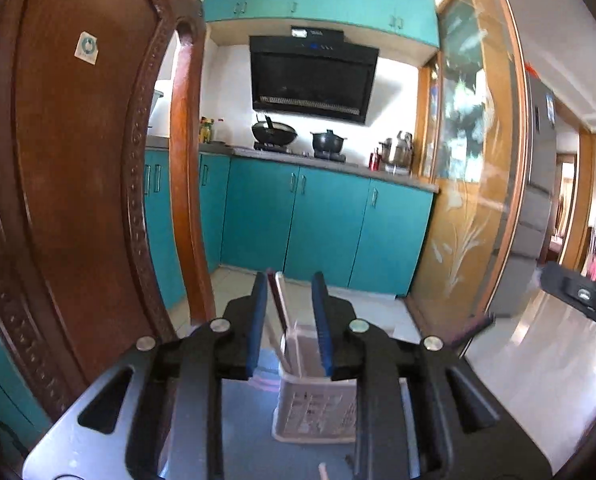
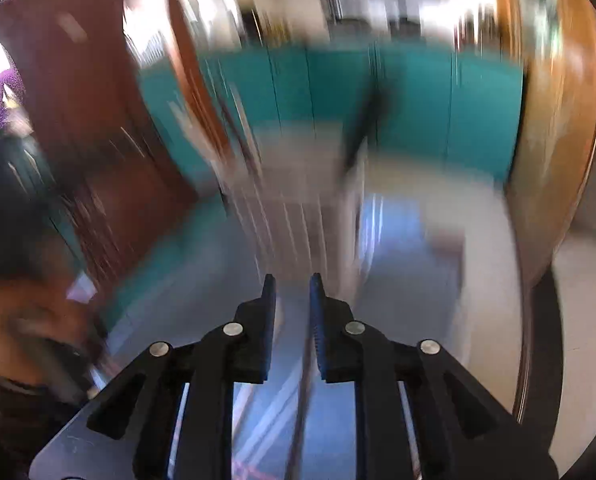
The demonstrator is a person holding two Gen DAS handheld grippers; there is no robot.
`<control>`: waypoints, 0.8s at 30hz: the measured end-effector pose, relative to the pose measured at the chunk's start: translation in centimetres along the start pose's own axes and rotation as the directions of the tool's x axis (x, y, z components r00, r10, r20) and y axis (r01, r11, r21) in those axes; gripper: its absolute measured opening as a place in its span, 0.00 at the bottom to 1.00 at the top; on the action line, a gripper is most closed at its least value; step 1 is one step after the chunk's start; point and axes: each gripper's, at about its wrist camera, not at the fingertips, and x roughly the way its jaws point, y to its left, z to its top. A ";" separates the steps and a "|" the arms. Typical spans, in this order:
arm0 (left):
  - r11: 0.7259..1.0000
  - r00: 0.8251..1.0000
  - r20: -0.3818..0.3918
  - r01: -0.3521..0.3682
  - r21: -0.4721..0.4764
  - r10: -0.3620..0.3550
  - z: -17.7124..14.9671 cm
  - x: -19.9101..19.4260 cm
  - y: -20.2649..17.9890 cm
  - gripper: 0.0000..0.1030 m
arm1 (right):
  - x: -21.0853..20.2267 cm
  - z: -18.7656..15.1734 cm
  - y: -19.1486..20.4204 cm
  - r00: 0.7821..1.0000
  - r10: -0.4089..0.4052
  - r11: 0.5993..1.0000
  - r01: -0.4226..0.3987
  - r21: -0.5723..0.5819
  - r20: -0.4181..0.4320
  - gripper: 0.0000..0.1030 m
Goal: Organize utensils
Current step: 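Lower the right tool to a dark chopstick while the left tool grasps a wooden one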
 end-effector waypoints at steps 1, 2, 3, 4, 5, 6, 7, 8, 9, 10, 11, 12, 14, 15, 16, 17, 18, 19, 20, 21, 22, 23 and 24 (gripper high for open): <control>1.000 1.000 -0.016 -0.002 0.007 0.002 -0.5 -0.3 0.3 0.24 | 1.5 -0.3 -0.1 0.999 -0.007 1.000 0.008 0.011 -0.042 0.17; 1.000 0.999 -0.040 -0.001 0.012 0.002 -1.1 -0.2 0.2 0.24 | 3.3 -0.6 -0.2 0.996 -0.010 1.000 0.013 0.027 -0.093 0.17; 1.000 0.998 -0.067 -0.001 0.015 0.002 -1.7 0.0 0.4 0.24 | 4.6 -0.9 -0.3 0.991 -0.009 0.999 0.015 0.044 -0.131 0.17; 1.000 0.996 -0.088 -0.001 0.015 0.003 -2.2 0.1 0.5 0.24 | 5.3 -1.1 -0.4 0.988 -0.005 0.998 0.014 0.054 -0.151 0.18; 1.000 0.994 -0.113 -0.001 0.013 0.003 -2.6 0.3 0.6 0.24 | 5.9 -1.4 -0.4 0.986 -0.003 0.998 0.014 0.064 -0.167 0.23; 1.000 0.989 -0.148 -0.001 0.009 0.003 -3.3 0.8 0.7 0.24 | 6.3 -1.3 -0.3 0.984 -0.008 0.997 0.020 0.069 -0.176 0.26; 1.000 0.984 -0.178 0.002 0.004 -0.001 -3.8 1.2 0.7 0.24 | 6.7 -1.3 -0.2 0.983 -0.018 0.997 0.031 0.070 -0.180 0.30; 1.000 0.980 -0.201 0.005 0.001 -0.004 -4.3 1.3 0.8 0.24 | 7.0 -1.4 0.1 0.982 -0.025 0.997 0.038 0.062 -0.187 0.30; 1.000 0.971 -0.240 0.007 -0.001 -0.007 -4.9 1.9 0.7 0.25 | 7.3 -1.5 0.3 0.980 -0.033 0.998 0.044 0.055 -0.194 0.30; 1.000 0.966 -0.260 0.005 -0.002 -0.006 -5.3 2.1 0.8 0.28 | 7.5 -1.7 0.5 0.979 -0.049 0.997 0.059 0.049 -0.197 0.30; 1.000 0.959 -0.283 0.002 -0.004 -0.003 -5.8 2.5 0.8 0.28 | 7.4 -1.9 0.7 0.980 -0.057 0.997 0.067 0.043 -0.189 0.30; 1.000 0.954 -0.299 -0.004 -0.006 0.002 -6.2 2.7 0.8 0.28 | 7.4 -2.2 1.0 0.980 -0.066 0.997 0.074 0.034 -0.188 0.30; 1.000 0.947 -0.320 -0.007 -0.010 0.004 -6.9 2.9 1.0 0.28 | 7.4 -2.7 1.1 0.978 -0.083 0.995 0.093 0.044 -0.189 0.08; 1.000 0.944 -0.331 -0.003 -0.009 0.000 -7.3 3.0 0.9 0.28 | 7.2 -2.9 0.9 0.978 -0.080 0.994 0.093 0.061 -0.193 0.06; 1.000 0.941 -0.338 0.000 -0.004 -0.001 -7.7 3.1 0.9 0.28 | 7.2 -2.9 0.9 0.978 -0.080 0.994 0.093 0.061 -0.193 0.06; 1.000 0.939 -0.343 0.001 0.003 0.000 -7.9 3.1 0.9 0.28 | 7.0 -3.3 0.5 0.977 -0.067 0.991 0.088 0.098 -0.203 0.06; 1.000 0.937 -0.350 0.004 0.013 0.000 -8.2 3.2 0.7 0.29 | 6.8 -3.5 -0.1 0.975 -0.062 0.986 0.093 0.135 -0.215 0.06; 1.000 0.935 -0.355 0.006 0.018 0.001 -8.4 3.2 0.7 0.30 | 6.4 -3.7 -0.9 0.971 -0.057 0.976 0.104 0.193 -0.232 0.06; 1.000 0.932 -0.362 0.008 0.025 0.001 -8.7 3.4 0.6 0.31 | 6.0 -3.9 -1.5 0.970 -0.050 0.967 0.107 0.229 -0.238 0.06; 1.000 0.930 -0.367 0.009 0.029 0.002 -8.9 3.4 0.6 0.32 | 5.6 -4.1 -2.2 0.970 -0.038 0.958 0.105 0.269 -0.241 0.06; 0.999 0.927 -0.375 0.012 0.033 0.001 -9.2 3.5 0.6 0.32 | 5.3 -4.1 -2.6 0.970 -0.031 0.953 0.101 0.286 -0.242 0.06; 0.999 0.924 -0.383 0.014 0.035 0.000 -9.5 3.6 0.6 0.32 | 5.1 -4.1 -2.9 0.970 -0.016 0.953 0.088 0.291 -0.241 0.06; 0.999 0.921 -0.390 0.016 0.037 0.000 -9.6 3.7 0.6 0.32 | 4.9 -4.1 -3.0 0.972 -0.004 0.955 0.073 0.286 -0.235 0.06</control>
